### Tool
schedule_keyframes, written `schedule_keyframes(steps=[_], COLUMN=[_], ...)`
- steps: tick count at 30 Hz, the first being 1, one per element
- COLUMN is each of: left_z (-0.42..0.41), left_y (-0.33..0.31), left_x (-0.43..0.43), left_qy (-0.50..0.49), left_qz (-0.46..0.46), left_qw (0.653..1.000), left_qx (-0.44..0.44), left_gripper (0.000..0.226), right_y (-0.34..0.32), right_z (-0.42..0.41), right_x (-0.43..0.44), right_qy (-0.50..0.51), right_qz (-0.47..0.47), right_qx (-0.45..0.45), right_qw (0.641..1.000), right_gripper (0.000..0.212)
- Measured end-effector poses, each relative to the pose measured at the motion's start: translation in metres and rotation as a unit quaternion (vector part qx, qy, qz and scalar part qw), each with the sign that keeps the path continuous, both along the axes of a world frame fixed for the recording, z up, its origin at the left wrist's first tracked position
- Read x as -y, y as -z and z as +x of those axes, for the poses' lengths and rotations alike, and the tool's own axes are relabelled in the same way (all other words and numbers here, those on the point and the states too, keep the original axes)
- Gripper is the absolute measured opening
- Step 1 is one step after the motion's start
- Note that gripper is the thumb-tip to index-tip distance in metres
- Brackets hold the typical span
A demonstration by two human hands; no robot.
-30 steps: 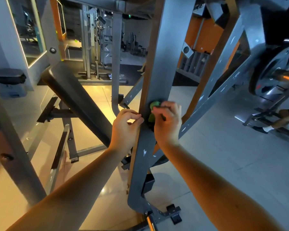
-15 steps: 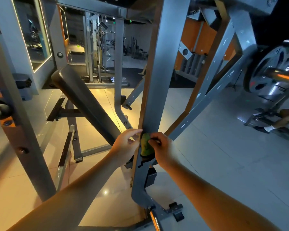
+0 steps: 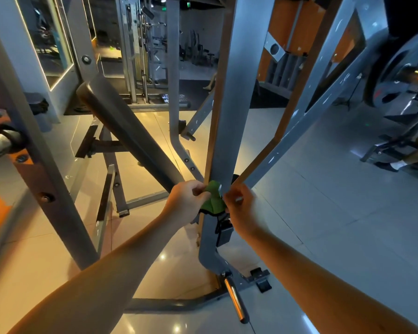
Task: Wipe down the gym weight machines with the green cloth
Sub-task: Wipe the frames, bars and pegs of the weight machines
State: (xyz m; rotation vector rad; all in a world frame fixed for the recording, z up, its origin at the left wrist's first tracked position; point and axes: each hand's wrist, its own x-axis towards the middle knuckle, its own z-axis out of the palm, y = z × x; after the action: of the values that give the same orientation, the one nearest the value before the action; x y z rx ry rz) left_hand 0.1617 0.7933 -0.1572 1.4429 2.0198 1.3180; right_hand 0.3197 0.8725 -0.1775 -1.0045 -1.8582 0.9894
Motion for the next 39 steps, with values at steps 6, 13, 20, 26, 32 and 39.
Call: schedule_keyframes(steps=[6,13,20,26,32,39], left_z=[0.006,-0.009,-0.023,-0.028,-0.025,-0.027], left_y=[0.009,-0.008,-0.028,-0.011,-0.007,0.002], left_x=[-0.007,-0.022,-0.066,-0.074,-0.071,-0.076], left_qy=[0.065,0.02,-0.032,-0.054,-0.04,-0.038], left_qz=[-0.059,0.02,0.079,0.13,0.116,0.104], left_qw=[0.996,0.999,0.994,0.989,0.99,0.988], left_qx=[-0.027,-0.039,0.07,0.051,0.062,0.104], left_gripper=[0.017,0.021,0.017,0.018,0.02,0.014], right_y=[0.002,-0.024,-0.072,0.031,0.032,-0.034], right_z=[-0.009,-0.022,-0.053,-0.057,-0.052,-0.055], right_x=[0.018,-0.013,-0.053,-0.058,-0.062,-0.073], right_qy=[-0.08,0.07,0.127,0.137,0.117,0.135], right_qz=[-0.296,-0.152,0.24,0.212,0.114,0.235], right_qx=[-0.198,-0.203,-0.083,-0.062,-0.023,-0.072], right_qw=[0.931,0.965,0.959,0.966,0.986,0.96], right_gripper=[0.023,0.019,0.02,0.016,0.023,0.016])
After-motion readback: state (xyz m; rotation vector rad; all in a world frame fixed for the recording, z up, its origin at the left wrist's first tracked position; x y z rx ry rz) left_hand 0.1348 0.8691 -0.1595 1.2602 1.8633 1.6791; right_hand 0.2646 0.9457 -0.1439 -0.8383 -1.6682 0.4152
